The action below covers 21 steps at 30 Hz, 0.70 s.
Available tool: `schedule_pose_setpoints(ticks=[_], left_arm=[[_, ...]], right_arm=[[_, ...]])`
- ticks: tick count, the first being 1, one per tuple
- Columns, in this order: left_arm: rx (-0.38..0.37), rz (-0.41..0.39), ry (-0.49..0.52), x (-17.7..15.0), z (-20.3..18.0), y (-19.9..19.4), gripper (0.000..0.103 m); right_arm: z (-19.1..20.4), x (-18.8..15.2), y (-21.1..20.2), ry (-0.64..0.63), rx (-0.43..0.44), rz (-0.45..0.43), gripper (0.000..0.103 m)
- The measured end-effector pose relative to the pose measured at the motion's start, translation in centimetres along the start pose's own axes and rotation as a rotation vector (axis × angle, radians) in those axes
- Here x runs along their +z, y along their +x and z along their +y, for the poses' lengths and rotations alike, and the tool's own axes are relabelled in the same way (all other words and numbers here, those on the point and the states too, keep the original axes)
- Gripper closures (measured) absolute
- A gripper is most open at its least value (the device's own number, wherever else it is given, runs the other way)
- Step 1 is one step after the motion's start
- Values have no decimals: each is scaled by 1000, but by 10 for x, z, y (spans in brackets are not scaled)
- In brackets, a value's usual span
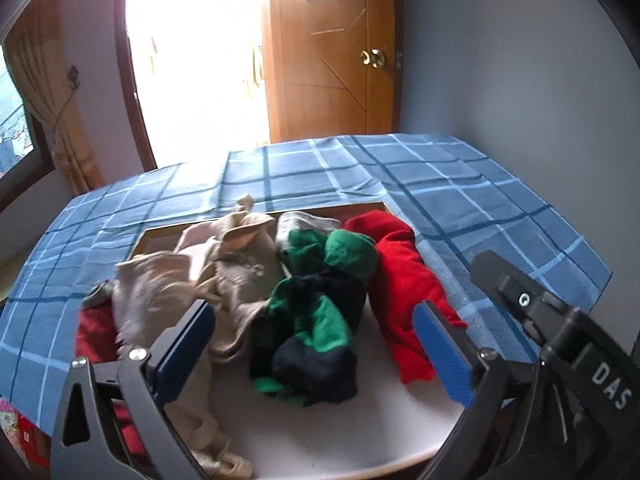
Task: Take underwear out of drawer
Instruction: 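Open both grippers, dropping the socks into the tray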
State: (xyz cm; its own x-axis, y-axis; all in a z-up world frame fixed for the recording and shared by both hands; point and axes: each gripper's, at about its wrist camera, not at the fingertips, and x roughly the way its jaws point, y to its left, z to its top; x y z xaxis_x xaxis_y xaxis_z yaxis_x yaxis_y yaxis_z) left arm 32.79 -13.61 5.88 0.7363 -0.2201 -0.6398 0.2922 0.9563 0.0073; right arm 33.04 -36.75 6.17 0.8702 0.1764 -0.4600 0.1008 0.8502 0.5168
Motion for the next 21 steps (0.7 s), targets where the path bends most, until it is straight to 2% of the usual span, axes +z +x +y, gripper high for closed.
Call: schedule_pose_setpoints(ticks=[11,21], left_arm=[[49,-4,-4,-27,12,-22,1],[39,-8,-9,-46,20,-36,1]], right_arm=[[-1,-20,-26,-50,-26,1,45],[6,-37,-45,-98,-21,3,45]])
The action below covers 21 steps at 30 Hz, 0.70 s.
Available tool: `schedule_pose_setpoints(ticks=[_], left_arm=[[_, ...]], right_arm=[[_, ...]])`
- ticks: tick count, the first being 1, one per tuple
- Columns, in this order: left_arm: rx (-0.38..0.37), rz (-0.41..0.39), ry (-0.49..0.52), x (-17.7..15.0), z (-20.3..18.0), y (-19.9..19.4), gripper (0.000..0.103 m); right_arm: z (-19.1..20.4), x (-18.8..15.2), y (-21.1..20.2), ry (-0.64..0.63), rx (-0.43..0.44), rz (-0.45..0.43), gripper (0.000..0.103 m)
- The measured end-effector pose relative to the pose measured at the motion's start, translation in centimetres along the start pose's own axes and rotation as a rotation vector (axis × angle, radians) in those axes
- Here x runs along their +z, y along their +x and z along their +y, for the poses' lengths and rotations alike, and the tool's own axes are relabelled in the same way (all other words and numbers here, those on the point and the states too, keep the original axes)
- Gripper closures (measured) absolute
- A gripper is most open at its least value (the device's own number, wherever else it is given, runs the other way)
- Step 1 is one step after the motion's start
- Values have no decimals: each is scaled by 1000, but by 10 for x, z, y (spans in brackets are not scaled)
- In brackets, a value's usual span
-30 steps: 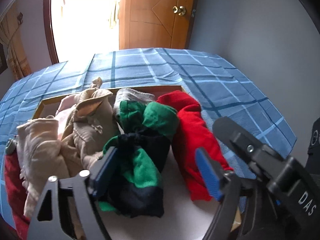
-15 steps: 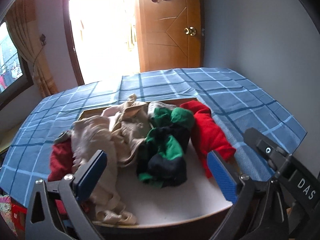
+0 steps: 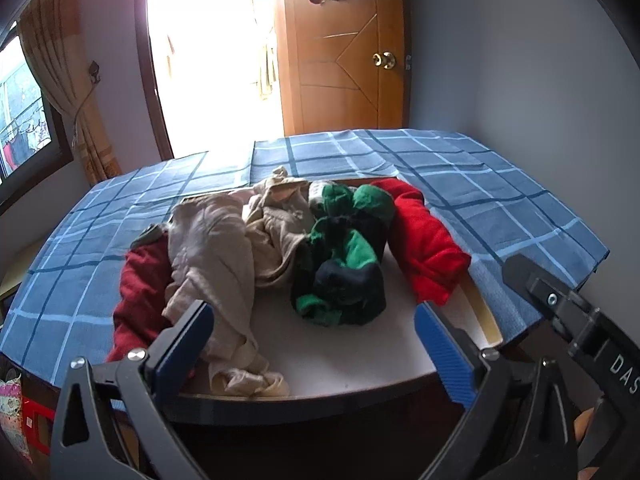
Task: Take underwear out of drawer
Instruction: 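Open both grippers, dropping the socks into the tray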
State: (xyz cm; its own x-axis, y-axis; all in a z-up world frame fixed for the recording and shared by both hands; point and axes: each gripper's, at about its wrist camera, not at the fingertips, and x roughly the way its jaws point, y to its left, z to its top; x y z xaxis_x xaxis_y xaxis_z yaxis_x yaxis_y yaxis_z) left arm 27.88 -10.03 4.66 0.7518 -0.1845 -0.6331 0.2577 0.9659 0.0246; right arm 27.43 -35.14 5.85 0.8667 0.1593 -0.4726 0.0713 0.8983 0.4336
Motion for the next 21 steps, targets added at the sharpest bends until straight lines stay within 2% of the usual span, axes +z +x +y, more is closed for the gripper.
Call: schedule_pose_setpoints(ticks=[21], left_arm=[[-6,6,1,-35,11,-22,1]], right_arm=[[7,-28,-30,-46,14,4,45]])
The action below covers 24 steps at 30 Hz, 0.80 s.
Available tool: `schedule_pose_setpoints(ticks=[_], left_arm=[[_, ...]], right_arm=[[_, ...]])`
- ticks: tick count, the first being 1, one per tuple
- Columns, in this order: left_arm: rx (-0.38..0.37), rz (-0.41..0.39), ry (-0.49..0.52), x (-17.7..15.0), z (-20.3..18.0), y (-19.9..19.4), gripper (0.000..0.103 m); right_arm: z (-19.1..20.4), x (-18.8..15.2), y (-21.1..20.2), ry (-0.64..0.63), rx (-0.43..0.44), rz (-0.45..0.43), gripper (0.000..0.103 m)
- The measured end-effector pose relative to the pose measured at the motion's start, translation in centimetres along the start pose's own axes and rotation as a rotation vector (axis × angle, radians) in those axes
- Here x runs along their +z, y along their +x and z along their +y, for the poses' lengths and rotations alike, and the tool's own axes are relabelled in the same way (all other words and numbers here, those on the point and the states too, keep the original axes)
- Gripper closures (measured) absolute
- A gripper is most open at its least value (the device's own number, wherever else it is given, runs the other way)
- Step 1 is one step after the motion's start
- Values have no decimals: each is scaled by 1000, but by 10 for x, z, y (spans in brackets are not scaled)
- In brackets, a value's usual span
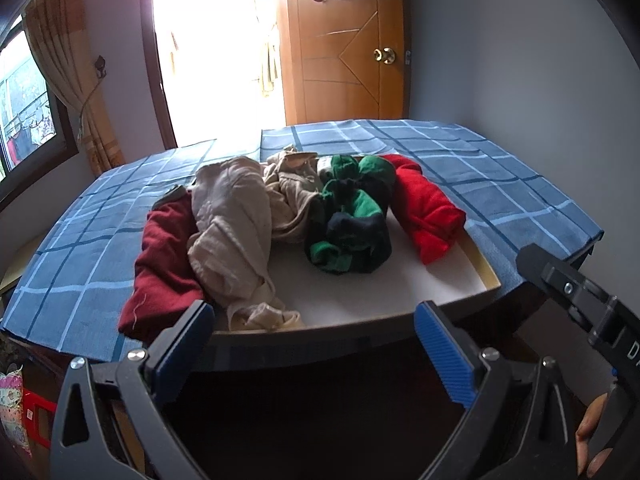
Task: Take underwear out of drawer
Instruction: 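Open both grippers, dropping the socks into the tray, then move both grippers back down into the open drawer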
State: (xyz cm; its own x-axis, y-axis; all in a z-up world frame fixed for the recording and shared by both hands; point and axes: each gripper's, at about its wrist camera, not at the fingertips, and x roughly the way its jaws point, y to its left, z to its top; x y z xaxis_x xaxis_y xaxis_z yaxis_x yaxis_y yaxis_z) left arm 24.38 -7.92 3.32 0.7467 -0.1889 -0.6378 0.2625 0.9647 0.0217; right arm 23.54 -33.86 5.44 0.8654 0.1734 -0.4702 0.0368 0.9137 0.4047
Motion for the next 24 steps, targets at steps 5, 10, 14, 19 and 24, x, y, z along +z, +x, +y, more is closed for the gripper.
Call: schedule_pose_setpoints(ticks=[5,10,14,19,24], left_arm=[[-26,17,-13,-15,11,-7,1],[-36,43,-15,-36,31,-16,1],[-36,67,-32,-53,46,-20,1],[-39,114,-39,-76,61,-23,1],[-36,161,-50,-97,74,-25,1]], right_arm=[[3,-10,-7,-29,5,18,45],[2,-24,-16,-52,9,43,45],[1,-36,-23,-86,0,62,45],[-3,-48,-32,-114,-10,82,45],[-10,-61,-39,-119,-8,119,45]])
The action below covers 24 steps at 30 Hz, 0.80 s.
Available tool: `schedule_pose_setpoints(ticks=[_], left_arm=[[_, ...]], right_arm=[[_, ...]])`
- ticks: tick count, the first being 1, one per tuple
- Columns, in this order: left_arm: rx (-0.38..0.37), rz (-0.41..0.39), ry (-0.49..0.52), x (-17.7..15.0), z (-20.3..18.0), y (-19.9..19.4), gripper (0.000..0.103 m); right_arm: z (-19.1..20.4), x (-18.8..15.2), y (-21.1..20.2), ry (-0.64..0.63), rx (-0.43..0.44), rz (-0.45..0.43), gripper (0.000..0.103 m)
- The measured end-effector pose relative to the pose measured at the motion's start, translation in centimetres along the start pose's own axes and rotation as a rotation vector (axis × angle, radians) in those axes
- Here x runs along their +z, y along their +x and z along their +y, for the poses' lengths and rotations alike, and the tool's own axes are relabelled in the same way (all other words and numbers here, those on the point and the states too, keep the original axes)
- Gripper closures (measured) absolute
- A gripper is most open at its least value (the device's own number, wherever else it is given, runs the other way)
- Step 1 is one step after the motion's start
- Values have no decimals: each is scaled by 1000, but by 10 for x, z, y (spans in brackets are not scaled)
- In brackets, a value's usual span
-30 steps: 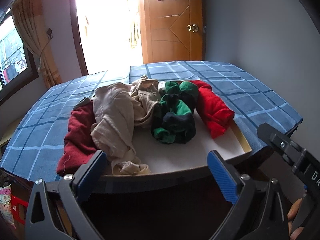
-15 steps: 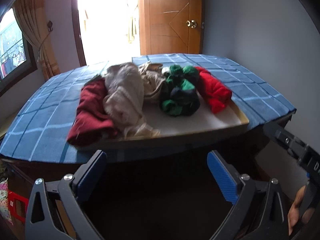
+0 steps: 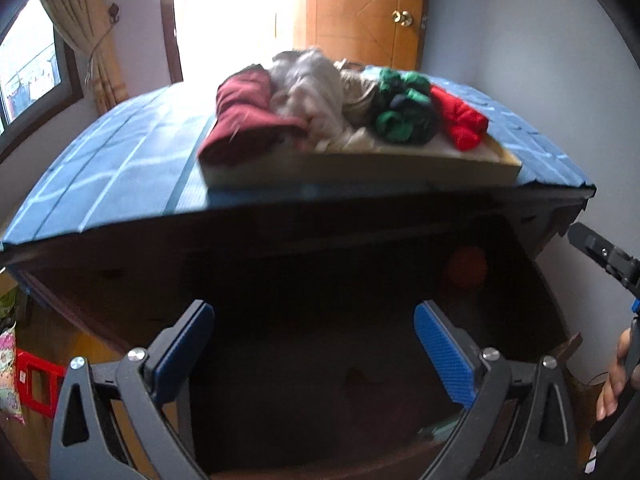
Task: Take underwear out of drawer
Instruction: 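Move both grippers back down into the open drawer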
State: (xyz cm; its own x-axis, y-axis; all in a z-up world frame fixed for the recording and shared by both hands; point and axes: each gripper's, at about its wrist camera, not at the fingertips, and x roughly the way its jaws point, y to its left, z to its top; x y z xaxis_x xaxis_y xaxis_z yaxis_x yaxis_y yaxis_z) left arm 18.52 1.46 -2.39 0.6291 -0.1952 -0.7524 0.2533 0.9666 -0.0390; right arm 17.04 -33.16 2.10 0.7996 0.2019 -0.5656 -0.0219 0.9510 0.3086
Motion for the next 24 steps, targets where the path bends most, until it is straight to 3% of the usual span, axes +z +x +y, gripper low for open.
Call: schedule_pose_setpoints(ticks=[5,12,21,24], left_arm=[[-10,53,-19,-19,7,5,1],[-46,188,10,-36,0,28,1],[-149,385,-89,-43,-1,69,1],[-188,444,-94,-48,-10,82,1]], right_arm=[[0,-18,-1,-24,13,53,45],[1,-45,14,-47,43,157,45],[-6,-66,40,2,47,270,45],[-9,-69,44,-3,24,265,45]])
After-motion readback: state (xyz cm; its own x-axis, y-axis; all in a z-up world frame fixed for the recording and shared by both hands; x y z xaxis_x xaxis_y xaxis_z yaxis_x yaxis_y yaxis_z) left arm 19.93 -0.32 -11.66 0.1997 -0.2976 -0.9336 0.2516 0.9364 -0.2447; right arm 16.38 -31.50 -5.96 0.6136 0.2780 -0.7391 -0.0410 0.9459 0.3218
